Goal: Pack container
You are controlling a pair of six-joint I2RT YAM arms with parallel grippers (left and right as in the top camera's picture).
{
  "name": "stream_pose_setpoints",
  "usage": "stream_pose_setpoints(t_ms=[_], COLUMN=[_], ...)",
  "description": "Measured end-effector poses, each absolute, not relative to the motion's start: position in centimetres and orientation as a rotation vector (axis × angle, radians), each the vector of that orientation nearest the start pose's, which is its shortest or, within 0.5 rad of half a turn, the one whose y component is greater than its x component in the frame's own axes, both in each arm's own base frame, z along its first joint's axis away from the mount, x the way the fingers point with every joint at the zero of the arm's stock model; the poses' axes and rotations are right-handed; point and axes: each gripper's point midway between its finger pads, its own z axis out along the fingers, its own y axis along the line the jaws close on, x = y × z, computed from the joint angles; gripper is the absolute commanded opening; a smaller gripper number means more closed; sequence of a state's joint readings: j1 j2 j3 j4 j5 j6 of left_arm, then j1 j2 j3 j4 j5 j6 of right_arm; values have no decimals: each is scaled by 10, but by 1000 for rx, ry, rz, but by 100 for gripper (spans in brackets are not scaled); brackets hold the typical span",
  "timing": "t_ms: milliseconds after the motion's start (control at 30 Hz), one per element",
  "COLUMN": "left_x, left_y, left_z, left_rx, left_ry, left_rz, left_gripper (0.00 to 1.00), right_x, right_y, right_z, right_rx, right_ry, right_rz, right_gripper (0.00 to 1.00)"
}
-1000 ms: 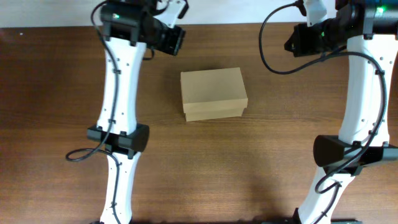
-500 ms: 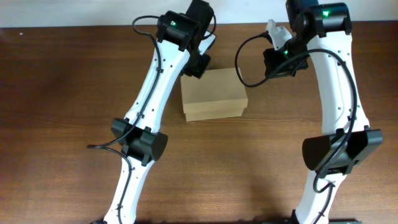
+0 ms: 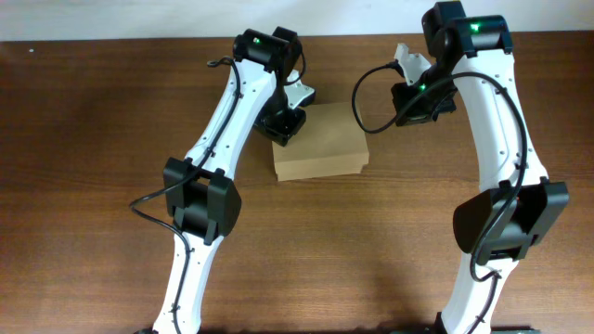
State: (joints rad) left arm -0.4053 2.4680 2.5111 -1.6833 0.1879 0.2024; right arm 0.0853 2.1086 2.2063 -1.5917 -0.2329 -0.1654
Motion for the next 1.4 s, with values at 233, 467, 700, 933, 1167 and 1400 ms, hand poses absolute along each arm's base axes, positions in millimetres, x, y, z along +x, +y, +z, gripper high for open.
stream_pose_setpoints(t_ms=[233,467,700,933,1167,1400], left_x=[400,401,401,402,406,434], left_y=[-206,-205,-205,-205,-206,-204], left_z=[101,101,101,101,101,146], left_rx=[965,946,943,942,937,904], left_ry=[3079,3080,3078,3078,3057,2860], left_rz=[-316,-355,-359,-358,-356,-255], left_gripper=[2,2,2,2,2,2], right_x=[410,394,379,376,375,411], right_y=[78,113,129,131,133,143], right_z=[184,143,118,96,98,182], right_rx=[-404,-529,-609,-609,-603,-637], right_ry=[2992,3049,3088,3079,3060,2858], right_rz=[374,481,540,568,606,560], right_gripper=[4,4,4,4,4,4])
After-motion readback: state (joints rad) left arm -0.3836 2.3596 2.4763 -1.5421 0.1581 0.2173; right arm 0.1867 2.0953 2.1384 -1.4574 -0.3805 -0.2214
